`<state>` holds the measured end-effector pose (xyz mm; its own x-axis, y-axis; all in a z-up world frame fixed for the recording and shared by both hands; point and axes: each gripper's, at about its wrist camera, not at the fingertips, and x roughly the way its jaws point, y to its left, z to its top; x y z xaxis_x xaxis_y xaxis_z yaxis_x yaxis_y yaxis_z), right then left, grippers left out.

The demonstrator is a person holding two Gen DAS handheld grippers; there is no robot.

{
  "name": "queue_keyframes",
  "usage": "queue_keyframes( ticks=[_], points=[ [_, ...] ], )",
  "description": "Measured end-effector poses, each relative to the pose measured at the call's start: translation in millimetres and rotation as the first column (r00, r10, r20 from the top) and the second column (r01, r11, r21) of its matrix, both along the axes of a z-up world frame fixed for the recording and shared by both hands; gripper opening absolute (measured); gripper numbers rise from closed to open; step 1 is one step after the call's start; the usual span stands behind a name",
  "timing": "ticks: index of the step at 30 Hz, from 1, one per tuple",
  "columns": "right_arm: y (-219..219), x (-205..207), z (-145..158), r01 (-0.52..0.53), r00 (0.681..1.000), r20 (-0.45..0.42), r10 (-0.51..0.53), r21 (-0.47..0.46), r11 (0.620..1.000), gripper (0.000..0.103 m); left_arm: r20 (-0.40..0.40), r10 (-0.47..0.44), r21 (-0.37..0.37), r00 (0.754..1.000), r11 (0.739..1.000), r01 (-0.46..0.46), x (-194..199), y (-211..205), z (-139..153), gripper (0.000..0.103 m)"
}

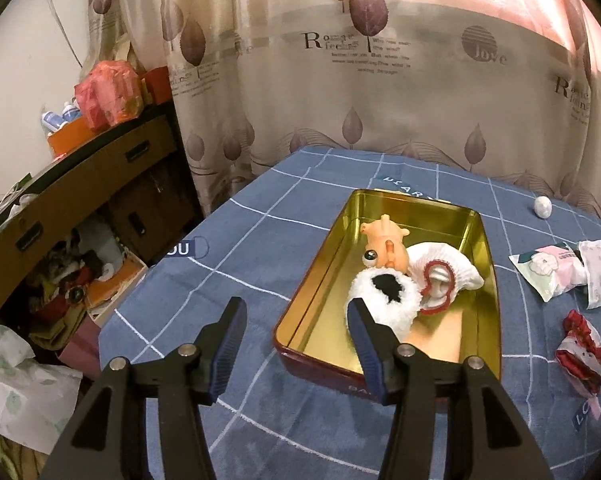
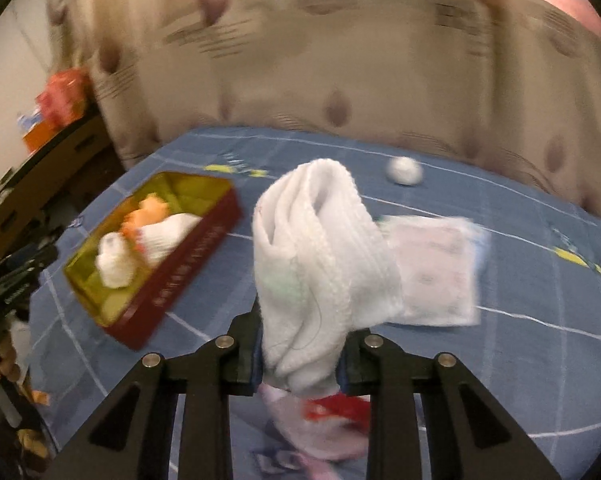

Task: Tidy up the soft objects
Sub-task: 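Lower the white cloth into the tin and open the right gripper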

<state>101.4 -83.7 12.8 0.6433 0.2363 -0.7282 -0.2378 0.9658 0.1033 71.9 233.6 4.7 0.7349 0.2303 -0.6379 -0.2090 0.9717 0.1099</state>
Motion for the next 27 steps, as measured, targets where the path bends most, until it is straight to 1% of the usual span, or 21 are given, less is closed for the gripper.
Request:
queue_keyframes(
  ticks=[6,10,12,16,20,23,27],
  points=[
    [66,7,1,-0.128,0.992,-0.004,0.128,-0.015,0.992,0.025,0.001,0.042,-0.032,0.999,0.999,-0.042,0,12,0,0.054],
    [103,15,0,-0.184,0.983,-0.008,0.184,-0.024,0.983,0.025,-0.005,0.065,-0.044,0.998,0.997,-0.065,1,18,0,0.054],
    [117,19,-2,-0.206,0.979,-0.014,0.205,-0.028,0.978,0.024,0.000,0.079,-0.036,0.997,0.996,-0.079,1,20,0,0.054],
    [141,29,-8,-0.234,0.972,-0.033,0.233,-0.034,0.972,0.024,0.000,0.088,-0.040,0.996,0.995,-0.088,2,22,1,0.054],
    [162,39,-14,-0.258,0.965,-0.051,0.256,-0.059,0.964,0.025,0.006,0.107,-0.049,0.994,0.993,-0.107,2,25,1,0.054],
    [173,44,-20,-0.271,0.962,-0.064,0.266,-0.080,0.959,0.025,0.007,0.123,-0.072,0.992,0.990,-0.122,2,31,2,0.054],
    [180,51,-30,-0.280,0.957,-0.097,0.272,-0.082,0.957,0.026,-0.002,0.138,-0.105,0.990,0.985,-0.138,3,36,0,0.054]
  ],
)
